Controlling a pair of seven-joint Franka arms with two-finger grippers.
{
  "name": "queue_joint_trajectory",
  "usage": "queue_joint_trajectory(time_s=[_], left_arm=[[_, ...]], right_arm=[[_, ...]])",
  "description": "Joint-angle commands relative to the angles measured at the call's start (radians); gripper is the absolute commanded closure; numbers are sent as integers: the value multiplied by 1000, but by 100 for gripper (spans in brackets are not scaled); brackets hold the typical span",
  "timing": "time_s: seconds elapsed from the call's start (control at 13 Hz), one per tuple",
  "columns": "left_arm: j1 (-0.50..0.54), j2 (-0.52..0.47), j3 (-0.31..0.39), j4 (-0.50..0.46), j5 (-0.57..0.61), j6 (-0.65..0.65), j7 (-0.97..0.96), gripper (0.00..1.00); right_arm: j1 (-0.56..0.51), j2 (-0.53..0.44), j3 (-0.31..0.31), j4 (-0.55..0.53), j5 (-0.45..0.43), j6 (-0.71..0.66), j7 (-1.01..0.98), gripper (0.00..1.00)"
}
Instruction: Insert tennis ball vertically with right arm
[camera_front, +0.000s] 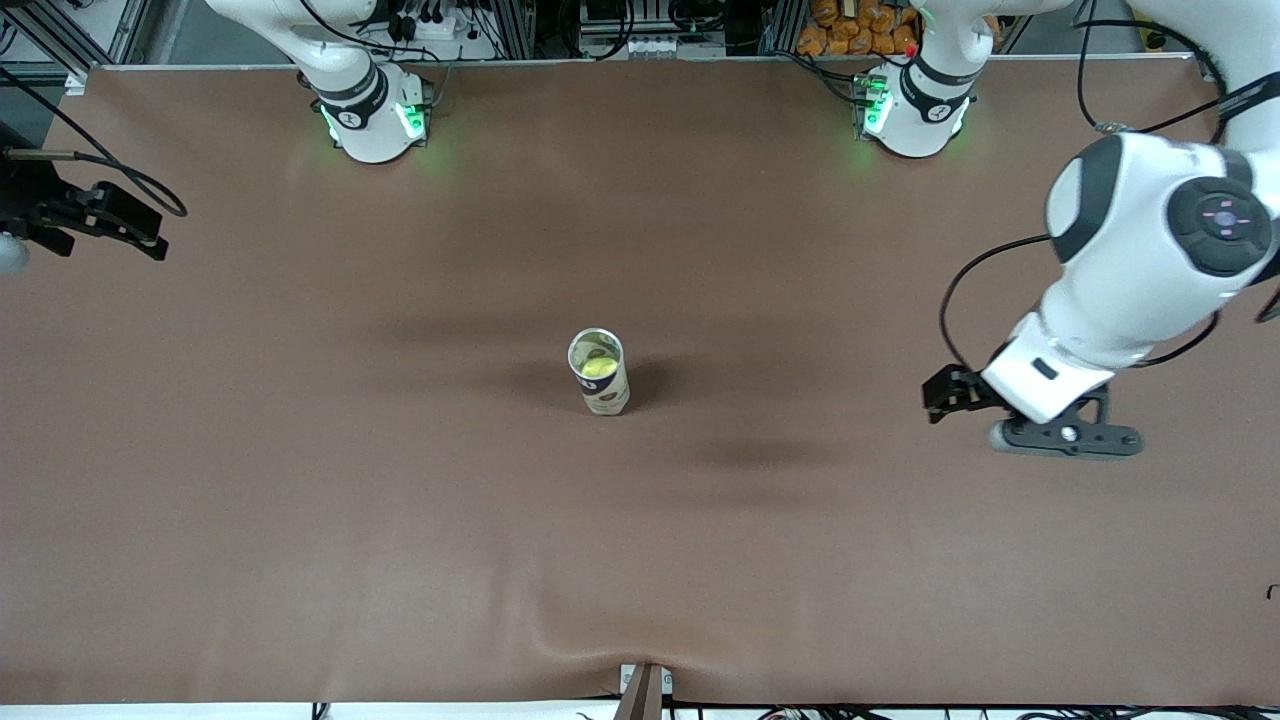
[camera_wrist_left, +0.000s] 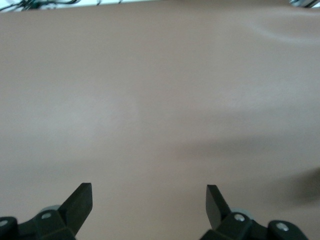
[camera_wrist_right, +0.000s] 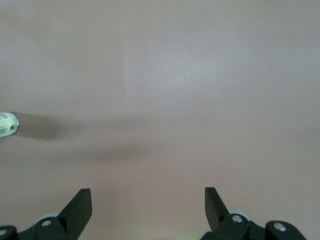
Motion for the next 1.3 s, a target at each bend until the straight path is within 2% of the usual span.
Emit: queue_joint_trajectory(time_s=[0.0,0.15,0.31,0.38,0.54,0.61,0.77,0.92,1.23], left_arm=[[48,-75,12,14,0,-126,1,0],[80,-138,22,14,-5,-208,10,0],[76,-202,118,14,-12,-300,11,0],[73,-219,138,14,-12,-356,13,0],[77,-227,147,74,-16,-511,62,0],[79,-250,161,79,-29,-545,68,0],[96,-288,195,74,-69,-546,77,0],[114,-313,198,62,-71,-514,87,0],[119,-363,193,-26,-74,-415,113,0]], right_arm=[[-19,15,15,26,6,-9,-8,0],[-16,15,17,26,7,-9,-8,0],[-16,15,17,24,21,-9,-8,0],[-22,15,17,24,36,-9,-10,0],[-28,13,15,23,58,-9,-11,0],[-27,13,15,23,56,-9,-11,0],[-25,15,15,23,56,-9,-11,0],[-24,13,15,23,56,-11,-11,0],[-25,13,15,23,56,-11,-11,0]])
